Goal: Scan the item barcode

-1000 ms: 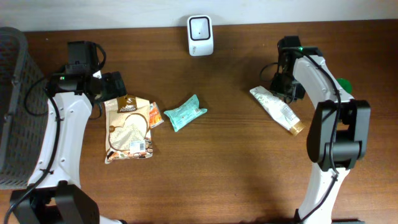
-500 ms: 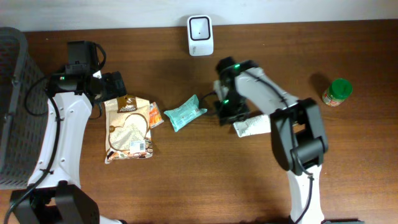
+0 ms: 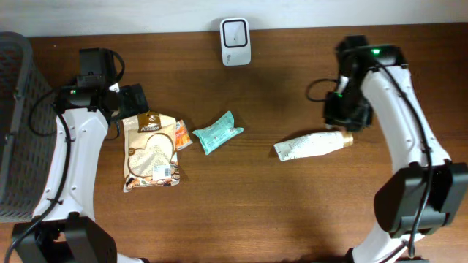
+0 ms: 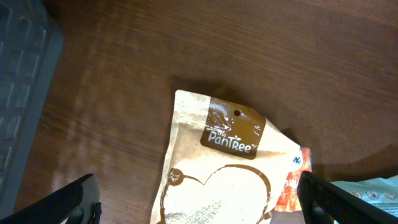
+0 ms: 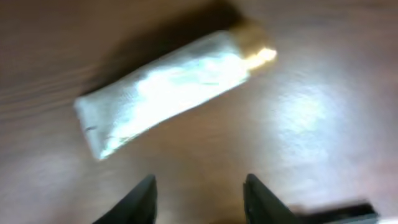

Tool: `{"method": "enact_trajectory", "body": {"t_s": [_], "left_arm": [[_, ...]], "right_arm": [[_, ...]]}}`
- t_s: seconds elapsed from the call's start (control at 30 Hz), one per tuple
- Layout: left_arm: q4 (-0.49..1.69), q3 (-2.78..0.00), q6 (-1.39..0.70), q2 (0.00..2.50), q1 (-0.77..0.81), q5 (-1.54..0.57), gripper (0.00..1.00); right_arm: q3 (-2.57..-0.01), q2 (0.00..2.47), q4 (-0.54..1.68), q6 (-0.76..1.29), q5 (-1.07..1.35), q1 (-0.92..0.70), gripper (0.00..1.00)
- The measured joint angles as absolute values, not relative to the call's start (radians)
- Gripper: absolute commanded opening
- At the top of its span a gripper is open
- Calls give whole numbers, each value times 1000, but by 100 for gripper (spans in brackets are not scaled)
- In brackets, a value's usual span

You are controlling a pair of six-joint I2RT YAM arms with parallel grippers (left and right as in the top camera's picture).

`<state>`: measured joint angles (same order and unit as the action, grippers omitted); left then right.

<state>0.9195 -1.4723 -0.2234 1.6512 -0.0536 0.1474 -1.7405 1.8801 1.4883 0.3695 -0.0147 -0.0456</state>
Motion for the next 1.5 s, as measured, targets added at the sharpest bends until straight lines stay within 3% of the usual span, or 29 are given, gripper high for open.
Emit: {"method": "enact_trajectory", "body": {"t_s": [0.23, 0.67, 0.83, 1.2, 1.37, 1.5], "left_arm": [[920, -1472, -223, 1651, -54, 147, 99], [919, -1472, -223, 1651, -54, 147, 99], [920, -1472, -223, 1651, -54, 147, 99], [920, -1472, -223, 1651, -54, 147, 99], [919, -1472, -223, 1651, -54, 147, 99], [919, -1472, -223, 1651, -54, 147, 99]], "right_arm": [[-1530, 1890, 1400, 395, -75, 7, 52], [-1224, 1900, 974, 462, -144, 28, 51], [-1192, 1901, 771, 468, -135, 28, 58], [-1188, 1936, 411, 353, 196, -45, 66], [-1220, 1959, 439, 310, 318, -114, 73], [-1296, 1969, 533, 335, 418, -106, 73]]}}
